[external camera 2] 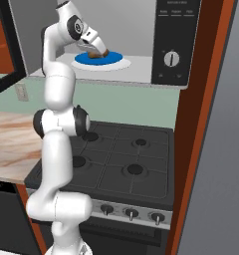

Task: Retrieve the reheated potato from the microwave, then place the potato, cheese, and condiment on the cutting board.

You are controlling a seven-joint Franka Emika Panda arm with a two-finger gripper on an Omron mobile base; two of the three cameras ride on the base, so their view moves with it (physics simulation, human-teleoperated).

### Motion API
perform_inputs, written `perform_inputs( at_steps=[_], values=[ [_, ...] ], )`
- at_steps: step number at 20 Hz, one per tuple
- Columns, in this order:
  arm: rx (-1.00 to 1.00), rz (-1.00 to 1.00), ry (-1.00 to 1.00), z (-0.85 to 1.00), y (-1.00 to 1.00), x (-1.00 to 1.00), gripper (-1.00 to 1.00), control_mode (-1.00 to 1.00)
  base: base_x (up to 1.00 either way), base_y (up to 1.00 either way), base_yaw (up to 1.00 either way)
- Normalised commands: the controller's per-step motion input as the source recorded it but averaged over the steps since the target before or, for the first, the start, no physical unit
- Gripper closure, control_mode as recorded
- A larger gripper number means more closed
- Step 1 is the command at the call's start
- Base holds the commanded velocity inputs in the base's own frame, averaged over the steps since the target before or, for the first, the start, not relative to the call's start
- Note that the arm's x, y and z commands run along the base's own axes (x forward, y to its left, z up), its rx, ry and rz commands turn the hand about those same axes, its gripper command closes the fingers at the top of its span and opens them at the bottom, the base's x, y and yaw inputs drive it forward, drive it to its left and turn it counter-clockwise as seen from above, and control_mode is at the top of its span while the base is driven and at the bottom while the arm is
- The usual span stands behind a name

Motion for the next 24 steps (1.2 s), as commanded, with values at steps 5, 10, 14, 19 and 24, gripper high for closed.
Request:
perform_inputs(
  at_steps=[5,10,14,19,24],
  values=[
    [0.0,0.0,-0.06,-0.11,-0.07,0.0,1.0,-1.0,0.0,0.0,0.0],
    [0.0,0.0,-0.08,-0.03,-0.02,-0.13,1.0,-1.0,0.0,0.0,0.0],
    [0.02,0.0,-0.07,0.0,0.0,-0.41,1.0,-1.0,0.0,0.0,0.0],
    [0.02,0.0,-0.02,0.0,0.0,-0.45,1.0,-1.0,0.0,0.0,0.0],
    [0.0,0.0,-0.06,-0.15,0.0,-0.57,1.0,-1.0,0.0,0.0,0.0]
  ],
)
